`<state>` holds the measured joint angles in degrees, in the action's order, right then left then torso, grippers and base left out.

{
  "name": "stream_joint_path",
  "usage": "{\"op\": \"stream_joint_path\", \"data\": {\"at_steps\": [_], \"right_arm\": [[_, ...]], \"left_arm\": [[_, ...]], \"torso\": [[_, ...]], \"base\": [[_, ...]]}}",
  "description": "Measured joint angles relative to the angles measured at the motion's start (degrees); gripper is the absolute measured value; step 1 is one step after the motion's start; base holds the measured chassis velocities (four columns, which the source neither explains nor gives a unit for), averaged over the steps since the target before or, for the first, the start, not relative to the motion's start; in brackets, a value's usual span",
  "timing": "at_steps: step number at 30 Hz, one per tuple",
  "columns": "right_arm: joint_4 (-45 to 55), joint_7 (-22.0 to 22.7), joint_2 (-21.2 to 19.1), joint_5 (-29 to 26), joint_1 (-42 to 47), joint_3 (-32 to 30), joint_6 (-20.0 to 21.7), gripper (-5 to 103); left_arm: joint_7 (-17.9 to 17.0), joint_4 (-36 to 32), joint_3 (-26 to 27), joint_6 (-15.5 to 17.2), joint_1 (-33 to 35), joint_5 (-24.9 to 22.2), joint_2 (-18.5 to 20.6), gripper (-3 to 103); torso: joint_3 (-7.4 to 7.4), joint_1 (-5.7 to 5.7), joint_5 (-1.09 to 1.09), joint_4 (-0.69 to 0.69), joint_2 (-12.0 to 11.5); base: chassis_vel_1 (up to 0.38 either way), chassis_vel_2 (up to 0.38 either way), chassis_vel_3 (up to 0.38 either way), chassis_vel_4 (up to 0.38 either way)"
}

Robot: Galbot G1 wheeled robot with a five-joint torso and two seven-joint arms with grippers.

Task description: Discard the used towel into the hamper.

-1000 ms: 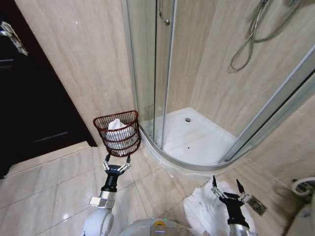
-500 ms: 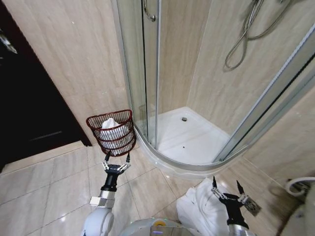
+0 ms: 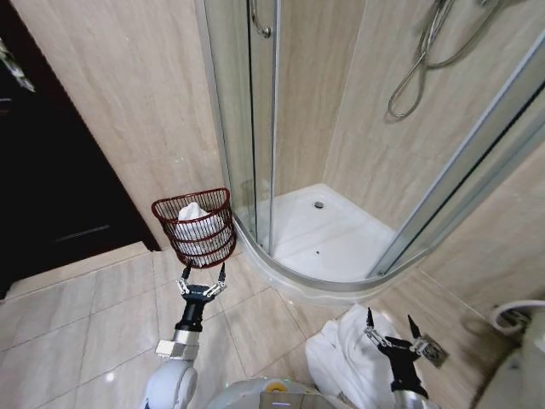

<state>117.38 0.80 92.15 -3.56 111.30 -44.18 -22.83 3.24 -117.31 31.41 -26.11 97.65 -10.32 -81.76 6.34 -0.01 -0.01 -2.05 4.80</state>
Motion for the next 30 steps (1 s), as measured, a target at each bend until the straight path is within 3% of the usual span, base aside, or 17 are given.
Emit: {"op": "stream_joint_path", "data": {"at_steps": [3,5,6,8,9,12,13,17,21,27,30], "right_arm": [[-1.5,0.4,-0.1,-1.2,-1.4,-1.6,2.5,100],[-3.4,1.8,-0.5,-3.8,-3.0,-3.5,7.5,100],[-3.4,1.8,-0.5,-3.8,-3.0,-3.5,7.5,100],[-4.6,1.9,-2.4,-10.2,-3.7,-4.6,13.9,100],[-4.6,1.9,-2.4,-10.2,-3.7,-4.6,13.9,100],[-4.8,-1.4,-4.3,-15.6,-4.7,-6.1,24.3,100],[-4.8,-1.4,-4.3,-15.6,-4.7,-6.1,24.3,100],[-5.6,-4.1,-5.4,-20.7,-8.8,-7.4,40.0,100],[-7.8,-3.8,-5.9,-22.0,-11.9,-7.4,44.9,100],[-15.7,-0.8,-6.8,-19.2,-22.1,-6.7,52.1,100],[-18.5,1.0,-7.0,-17.4,-24.8,-5.8,52.5,100]], "left_arm": [[0.0,0.0,0.0,0.0,0.1,0.0,0.0,100],[0.0,-0.2,0.0,0.0,0.1,-0.1,0.0,100],[0.0,-0.2,0.0,0.0,0.1,-0.1,0.0,100],[-0.1,-0.2,0.1,0.0,0.0,-0.4,0.2,100],[-0.1,-0.2,0.1,0.0,0.0,-0.4,0.2,100],[-0.5,0.3,0.2,0.1,-0.5,-0.5,0.4,100],[-0.5,0.3,0.2,0.1,-0.5,-0.5,0.4,100],[-0.6,0.6,0.4,0.6,-0.8,-0.5,0.8,100],[-0.5,1.1,0.5,0.8,-1.4,-0.8,1.1,100],[-0.3,2.7,0.5,0.9,-3.0,-1.3,1.7,100],[-0.2,3.1,0.7,0.9,-3.3,-1.8,2.0,100]], "torso": [[-0.01,-0.01,0.01,-0.01,0.0],[0.01,-0.01,0.01,0.01,0.0],[0.01,-0.01,0.01,0.01,0.0],[0.05,0.0,0.02,-0.01,0.0],[0.05,0.0,0.02,-0.01,0.0],[0.07,0.01,0.02,0.0,0.0],[0.07,0.01,0.02,0.0,0.0],[0.06,0.01,0.02,0.0,0.0],[0.06,0.0,0.0,0.0,0.0],[0.07,0.0,0.01,-0.02,0.0],[0.08,0.01,0.0,-0.01,0.1]], "base": [[0.147,-0.099,-0.129,0.104],[0.083,-0.044,-0.099,0.057],[0.083,-0.028,-0.066,0.057],[-0.019,0.012,0.034,-0.017],[-0.037,0.024,0.068,-0.034],[-0.069,0.045,0.064,-0.03],[-0.063,0.031,0.062,-0.012],[-0.016,0.004,0.008,-0.003],[0.0,0.0,0.0,0.0],[0.0,0.0,0.0,0.0],[0.0,0.0,0.0,0.0]]}}
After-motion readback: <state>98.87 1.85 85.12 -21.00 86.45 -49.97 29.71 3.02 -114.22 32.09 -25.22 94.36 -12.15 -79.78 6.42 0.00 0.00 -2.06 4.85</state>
